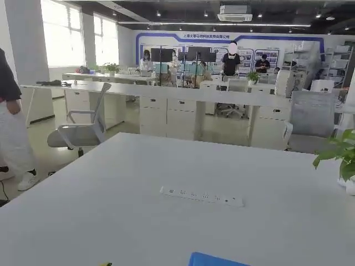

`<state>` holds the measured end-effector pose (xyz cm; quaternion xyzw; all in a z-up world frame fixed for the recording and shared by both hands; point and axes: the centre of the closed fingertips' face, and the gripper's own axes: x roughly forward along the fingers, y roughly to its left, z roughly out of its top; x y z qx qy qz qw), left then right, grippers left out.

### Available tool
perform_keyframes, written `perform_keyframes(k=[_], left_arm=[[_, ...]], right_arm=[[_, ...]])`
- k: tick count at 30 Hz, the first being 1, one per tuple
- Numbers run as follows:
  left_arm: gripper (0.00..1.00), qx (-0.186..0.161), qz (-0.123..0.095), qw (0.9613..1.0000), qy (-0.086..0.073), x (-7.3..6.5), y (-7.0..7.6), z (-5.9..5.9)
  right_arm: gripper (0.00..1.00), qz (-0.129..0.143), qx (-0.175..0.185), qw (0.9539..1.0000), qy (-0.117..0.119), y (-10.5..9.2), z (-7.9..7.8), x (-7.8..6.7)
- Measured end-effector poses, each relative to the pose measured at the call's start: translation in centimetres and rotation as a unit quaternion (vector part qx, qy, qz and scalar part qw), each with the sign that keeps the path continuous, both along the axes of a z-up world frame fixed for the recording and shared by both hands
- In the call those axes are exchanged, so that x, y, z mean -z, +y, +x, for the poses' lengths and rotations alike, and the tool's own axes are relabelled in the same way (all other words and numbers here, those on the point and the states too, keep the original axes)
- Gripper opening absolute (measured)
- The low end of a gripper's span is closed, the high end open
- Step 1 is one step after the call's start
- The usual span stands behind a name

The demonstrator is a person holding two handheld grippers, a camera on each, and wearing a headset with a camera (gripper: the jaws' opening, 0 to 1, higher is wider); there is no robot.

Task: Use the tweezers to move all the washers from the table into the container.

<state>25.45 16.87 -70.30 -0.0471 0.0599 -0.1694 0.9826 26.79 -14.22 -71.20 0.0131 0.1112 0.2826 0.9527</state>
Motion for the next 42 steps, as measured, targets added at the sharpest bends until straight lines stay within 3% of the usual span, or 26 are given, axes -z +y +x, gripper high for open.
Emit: perform_keyframes(k=[16, 24, 35, 37, 40, 42], left_arm=[[0.90, -0.001, -0.004, 1.0000, -0.002, -0.1, 0.1, 0.0], [0.90, -0.001, -0.002, 1.0000, 0.001, 0.0, 0.1, 0.0], [0.92, -0.004, 0.004, 1.0000, -0.006, -0.2, 0.2, 0.0], [0.92, -0.004, 0.005, 0.9999, -0.009, -0.4, 0.2, 0.0], [0.92, -0.001, 0.008, 0.9999, -0.006, -0.2, 0.1, 0.0], [0.92, 0.001, 0.013, 0.9999, -0.008, -0.3, 0.1, 0.0]], right_arm=[[0.73, -0.005, 0.003, 1.0000, 0.004, 0.5, -0.2, 0.0], [0.73, -0.007, 0.006, 0.9999, 0.004, 0.1, -0.1, 0.1], [0.71, -0.003, 0.023, 0.9996, 0.014, -0.8, 0.2, 0.3], [0.71, -0.016, 0.021, 0.9995, 0.015, -0.7, 0.1, 0.5], [0.69, -0.059, 0.009, 0.9979, 0.023, -0.2, -0.3, 1.2], [0.69, -0.069, -0.002, 0.9970, 0.037, -0.5, -0.5, 1.8]])
